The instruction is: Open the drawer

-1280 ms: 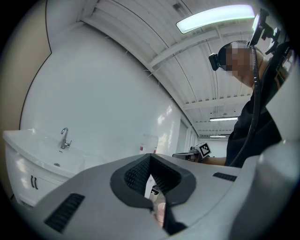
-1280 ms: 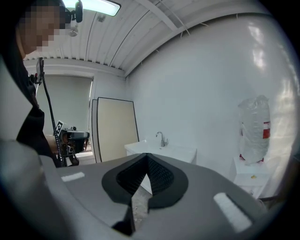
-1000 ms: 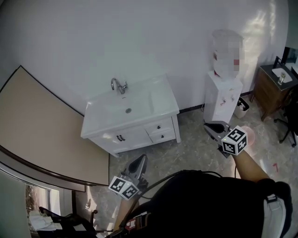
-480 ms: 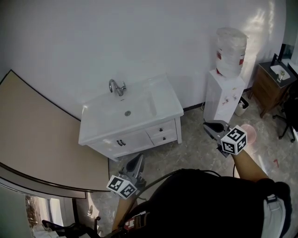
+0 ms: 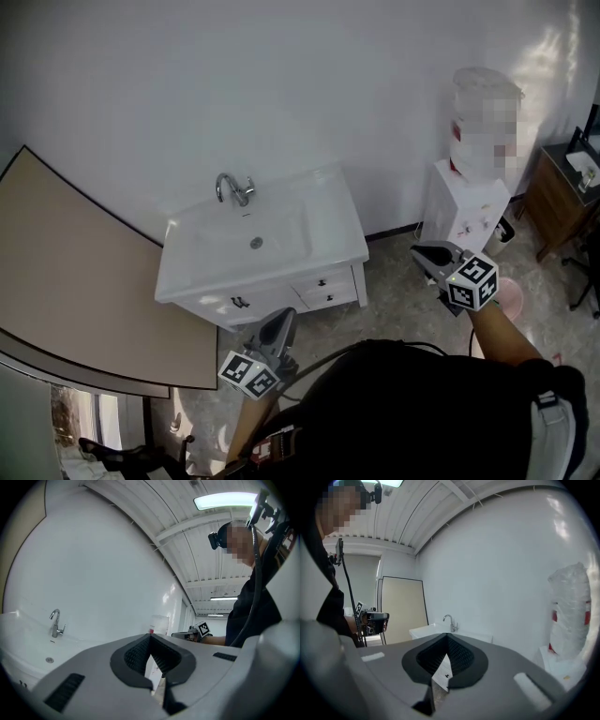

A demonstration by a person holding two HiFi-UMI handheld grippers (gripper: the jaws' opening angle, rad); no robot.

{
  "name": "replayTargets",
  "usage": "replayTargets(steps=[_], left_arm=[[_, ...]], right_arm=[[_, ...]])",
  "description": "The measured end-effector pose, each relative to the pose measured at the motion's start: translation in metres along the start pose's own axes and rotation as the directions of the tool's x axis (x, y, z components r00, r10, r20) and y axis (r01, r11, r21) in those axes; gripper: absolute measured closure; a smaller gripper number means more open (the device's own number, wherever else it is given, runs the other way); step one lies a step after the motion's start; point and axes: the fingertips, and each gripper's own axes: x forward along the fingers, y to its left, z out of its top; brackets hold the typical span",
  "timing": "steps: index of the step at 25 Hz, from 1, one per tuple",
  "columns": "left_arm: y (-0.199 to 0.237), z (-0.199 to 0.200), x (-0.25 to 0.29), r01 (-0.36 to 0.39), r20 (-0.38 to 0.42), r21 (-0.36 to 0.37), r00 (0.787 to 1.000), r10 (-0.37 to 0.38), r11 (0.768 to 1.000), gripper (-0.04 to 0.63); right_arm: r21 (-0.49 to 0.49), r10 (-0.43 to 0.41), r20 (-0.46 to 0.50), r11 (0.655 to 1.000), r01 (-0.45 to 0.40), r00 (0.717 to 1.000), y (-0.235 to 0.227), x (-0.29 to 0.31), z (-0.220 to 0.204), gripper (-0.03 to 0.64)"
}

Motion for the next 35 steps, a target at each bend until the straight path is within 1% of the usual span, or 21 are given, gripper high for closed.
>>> replayTargets(steps=[2,7,10,13,16,20,24,26,29,35], left_arm=[[-0.002,-0.001,0.028,-0.017,0.008,0.006,1.000,0.017,1.000,0.603],[-0.005,-0.003,0.092,-0.087,0.026,-0.007,0.996,0.087,0.996,0.604],[-0.005,-0.006,0.114,-0.134,0.031,-0.006,0.991,0.134,0.991,0.604],[0.000,-0.015,0.125,-0.172,0.038,-0.023,0.984,0.173,0.985,0.604],[0.006,-0.023,0.119,-0.212,0.033,-0.035,0.976,0.213,0.977,0.603],[0.026,-0.027,0.097,-0.276,0.036,-0.058,0.960,0.278,0.959,0.604],[0.058,-0.028,0.075,-0.305,0.053,-0.079,0.949,0.310,0.949,0.604],[0.077,-0.026,0.064,-0.308,0.058,-0.089,0.948,0.313,0.947,0.603],[0.107,-0.022,0.053,-0.289,0.070,-0.103,0.952,0.297,0.952,0.604],[0.154,-0.010,0.042,-0.267,0.080,-0.086,0.959,0.273,0.960,0.604]], right_arm=[[-0.013,0.025,0.005,1.000,-0.025,1.000,-0.029,0.003,0.009,0.618],[-0.028,0.092,0.005,0.995,-0.092,0.996,-0.099,0.012,0.022,0.618],[-0.038,0.138,-0.005,0.990,-0.138,0.990,-0.125,0.024,0.025,0.618],[-0.039,0.180,-0.015,0.983,-0.180,0.984,-0.140,0.040,0.024,0.618],[-0.041,0.227,-0.030,0.973,-0.229,0.973,-0.137,0.059,0.021,0.618],[-0.041,0.281,-0.051,0.958,-0.283,0.958,-0.119,0.091,0.015,0.618],[-0.046,0.312,-0.073,0.948,-0.316,0.947,-0.095,0.129,0.014,0.618],[-0.060,0.328,-0.076,0.941,-0.333,0.941,-0.080,0.149,0.019,0.618],[-0.079,0.342,-0.065,0.935,-0.346,0.937,-0.061,0.174,0.031,0.618],[-0.103,0.351,-0.063,0.929,-0.356,0.934,-0.035,0.214,0.045,0.618]])
